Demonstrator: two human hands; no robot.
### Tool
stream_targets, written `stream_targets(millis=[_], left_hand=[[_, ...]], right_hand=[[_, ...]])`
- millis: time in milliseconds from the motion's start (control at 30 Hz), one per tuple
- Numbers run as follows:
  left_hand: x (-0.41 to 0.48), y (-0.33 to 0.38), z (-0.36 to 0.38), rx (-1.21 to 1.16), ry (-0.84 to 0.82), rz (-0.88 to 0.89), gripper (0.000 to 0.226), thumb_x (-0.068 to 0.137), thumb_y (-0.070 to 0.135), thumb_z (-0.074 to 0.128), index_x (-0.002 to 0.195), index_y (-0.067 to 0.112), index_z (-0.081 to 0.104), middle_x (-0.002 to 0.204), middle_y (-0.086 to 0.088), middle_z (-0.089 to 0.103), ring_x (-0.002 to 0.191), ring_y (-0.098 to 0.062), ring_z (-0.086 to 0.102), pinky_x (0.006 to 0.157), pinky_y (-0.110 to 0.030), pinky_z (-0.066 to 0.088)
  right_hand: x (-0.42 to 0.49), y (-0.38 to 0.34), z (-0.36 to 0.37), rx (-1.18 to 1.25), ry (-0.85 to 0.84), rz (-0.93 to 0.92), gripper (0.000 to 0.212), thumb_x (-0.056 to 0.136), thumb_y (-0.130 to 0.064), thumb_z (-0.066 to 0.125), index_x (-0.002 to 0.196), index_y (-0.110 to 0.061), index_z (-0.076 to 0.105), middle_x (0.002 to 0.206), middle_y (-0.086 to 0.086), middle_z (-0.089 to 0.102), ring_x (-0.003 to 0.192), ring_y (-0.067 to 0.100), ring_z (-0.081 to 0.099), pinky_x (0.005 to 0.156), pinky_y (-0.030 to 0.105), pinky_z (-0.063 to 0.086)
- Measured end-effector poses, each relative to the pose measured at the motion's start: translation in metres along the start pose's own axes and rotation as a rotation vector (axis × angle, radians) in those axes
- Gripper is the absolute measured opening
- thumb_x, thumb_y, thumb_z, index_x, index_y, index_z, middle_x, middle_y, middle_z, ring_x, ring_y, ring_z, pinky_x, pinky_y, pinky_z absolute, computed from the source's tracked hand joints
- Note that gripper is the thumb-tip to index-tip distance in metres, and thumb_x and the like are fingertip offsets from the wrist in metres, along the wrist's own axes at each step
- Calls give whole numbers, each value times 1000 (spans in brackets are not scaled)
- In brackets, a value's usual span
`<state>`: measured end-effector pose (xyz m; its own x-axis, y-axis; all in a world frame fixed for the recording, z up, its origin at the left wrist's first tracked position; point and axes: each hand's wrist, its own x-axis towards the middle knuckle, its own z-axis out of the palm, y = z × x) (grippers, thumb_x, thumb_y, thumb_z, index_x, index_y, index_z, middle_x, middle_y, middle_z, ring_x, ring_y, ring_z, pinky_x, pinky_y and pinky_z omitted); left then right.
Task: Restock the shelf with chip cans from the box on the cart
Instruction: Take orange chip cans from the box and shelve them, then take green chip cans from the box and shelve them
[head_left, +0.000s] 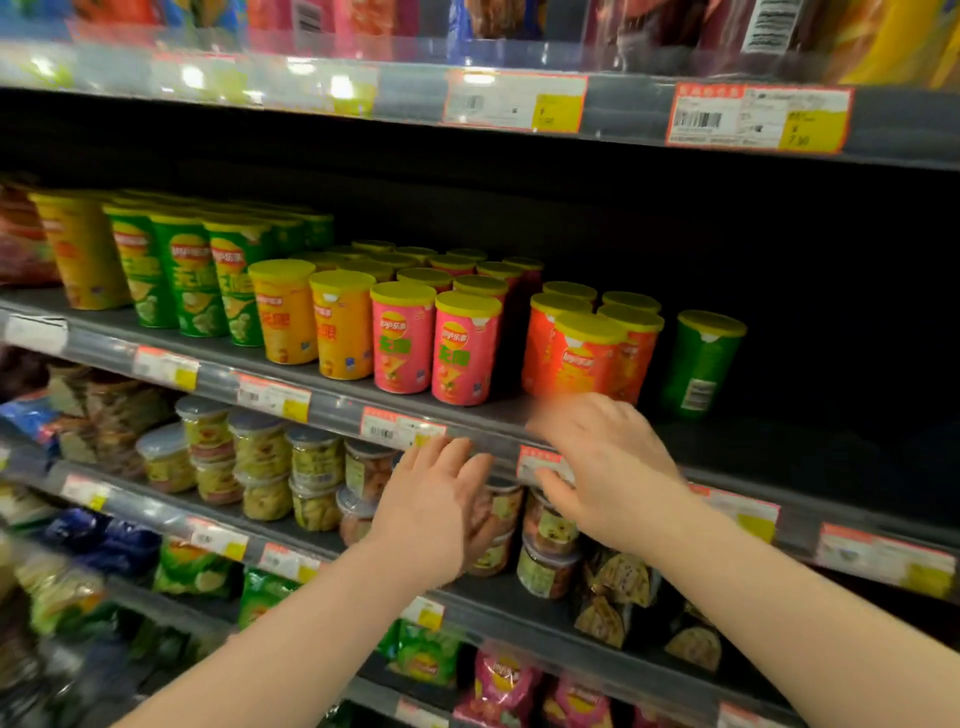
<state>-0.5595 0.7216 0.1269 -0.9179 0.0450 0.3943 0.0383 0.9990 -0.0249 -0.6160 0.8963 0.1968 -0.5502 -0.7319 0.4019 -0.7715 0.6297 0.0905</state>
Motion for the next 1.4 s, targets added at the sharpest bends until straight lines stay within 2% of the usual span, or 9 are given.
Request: stream_targets(millis=[100, 167, 233, 367, 667, 833, 1000, 1133, 1400], left_hand=[[-42, -16, -6, 26, -122, -44, 59, 79, 53, 44, 122, 16, 57, 120, -8, 59, 109, -31, 56, 89, -42, 49], [-73, -33, -8, 82, -283, -107, 62, 89, 52, 44, 141, 19, 35, 139, -6, 41, 128, -29, 39, 104, -41, 34], [-105, -49, -13, 65, -395, -171, 64, 91, 53, 44, 144, 21, 28, 140, -4, 38, 128, -28, 37, 104, -40, 35], [-172, -81, -21, 46, -482, -268, 65, 89, 54, 47, 142, 21, 30, 136, -3, 42, 124, -27, 42, 98, -40, 39], [-334, -145, -44, 58, -569, -564, 56, 88, 51, 47, 134, 22, 38, 126, -2, 48, 119, -27, 47, 94, -40, 40], [-400, -168, -47, 28, -585, -746, 57, 87, 53, 47, 134, 22, 37, 129, -3, 47, 122, -26, 45, 99, -38, 39], [-435, -181, -44, -4, -577, -905, 59, 87, 53, 47, 136, 22, 36, 134, -2, 44, 125, -26, 42, 100, -40, 37], [-458, -204, -46, -16, -571, -1036, 56, 87, 52, 47, 134, 22, 39, 133, -2, 46, 123, -26, 44, 99, -39, 39], [-465, -284, -47, 30, -616, -1208, 56, 88, 48, 46, 136, 21, 38, 133, -1, 46, 123, -24, 45, 100, -37, 40]], right_hand=[[-7, -40, 16, 26, -97, -15, 44, 68, -37, 57, 106, -18, 68, 106, 3, 68, 99, 30, 63, 81, 45, 50], [-8, -71, 24, 46, -156, -51, 44, 75, -39, 57, 115, -19, 64, 115, 2, 64, 107, 30, 60, 88, 43, 47], [-10, -103, 34, 47, -267, -91, 45, 89, -41, 50, 130, -23, 50, 133, -3, 50, 124, 24, 45, 101, 37, 35], [-13, -171, 54, 77, -397, -130, 50, 91, -44, 48, 136, -25, 40, 138, -2, 44, 128, 23, 39, 105, 38, 31], [-11, -321, 96, 147, -583, -340, 48, 89, -45, 51, 133, -25, 43, 130, 1, 52, 120, 27, 47, 97, 39, 38], [-9, -389, 111, 151, -635, -456, 49, 90, -43, 51, 134, -24, 44, 137, 4, 48, 130, 29, 41, 106, 44, 33], [0, -434, 127, 144, -683, -574, 40, 86, -41, 52, 123, -24, 48, 123, 3, 54, 120, 28, 48, 106, 46, 34], [23, -468, 144, 142, -698, -667, 48, 88, -43, 51, 132, -25, 42, 129, 2, 51, 122, 27, 47, 98, 41, 38], [99, -534, 193, 210, -731, -810, 49, 88, -44, 51, 133, -26, 42, 130, 2, 52, 119, 27, 49, 97, 40, 40]])
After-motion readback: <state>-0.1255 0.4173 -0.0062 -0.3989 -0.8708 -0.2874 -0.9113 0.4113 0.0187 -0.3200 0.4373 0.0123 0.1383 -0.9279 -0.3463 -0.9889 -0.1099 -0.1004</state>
